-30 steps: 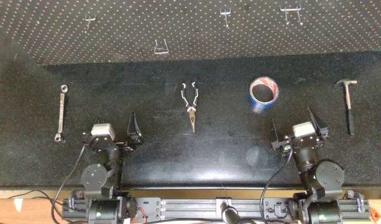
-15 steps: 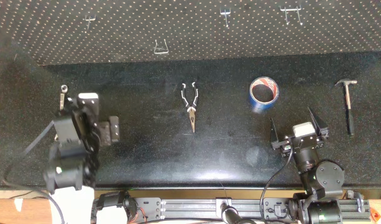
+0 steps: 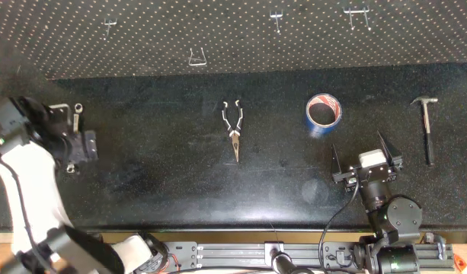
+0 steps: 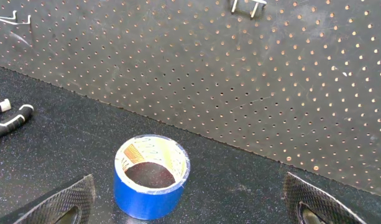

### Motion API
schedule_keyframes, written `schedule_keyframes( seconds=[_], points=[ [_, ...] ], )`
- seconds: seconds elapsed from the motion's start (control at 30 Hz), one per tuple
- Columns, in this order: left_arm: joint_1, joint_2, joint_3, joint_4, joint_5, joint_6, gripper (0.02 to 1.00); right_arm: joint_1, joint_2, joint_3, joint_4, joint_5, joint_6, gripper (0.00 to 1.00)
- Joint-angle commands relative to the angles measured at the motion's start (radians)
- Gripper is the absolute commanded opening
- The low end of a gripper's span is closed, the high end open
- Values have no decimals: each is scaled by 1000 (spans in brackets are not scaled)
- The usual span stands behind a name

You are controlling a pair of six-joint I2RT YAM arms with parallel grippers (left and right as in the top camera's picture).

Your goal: Place Tools Onto Pegboard

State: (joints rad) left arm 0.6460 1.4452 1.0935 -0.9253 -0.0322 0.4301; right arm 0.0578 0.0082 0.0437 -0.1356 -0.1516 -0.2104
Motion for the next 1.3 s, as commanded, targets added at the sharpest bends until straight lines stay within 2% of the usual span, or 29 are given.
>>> schedule_keyframes(
  seconds=[0.03, 0.17, 0.47, 1.13, 1.3],
  points=[
    [45, 194, 177, 5, 45, 51, 993, -6, -6, -6, -2, 9, 18, 976],
    [48, 353, 271, 15, 49, 55, 996, -6, -6, -6, -2, 9, 19, 976],
    [48, 505, 283, 87, 90, 77, 996, -6, -6, -6, -2, 9, 19, 976],
    [47, 560, 305, 123, 98, 106, 993, -6, -6, -6, -2, 9, 18, 976],
    [47, 560, 305, 125, 135, 106, 993, -6, -6, -6, -2, 9, 19, 976]
  ],
)
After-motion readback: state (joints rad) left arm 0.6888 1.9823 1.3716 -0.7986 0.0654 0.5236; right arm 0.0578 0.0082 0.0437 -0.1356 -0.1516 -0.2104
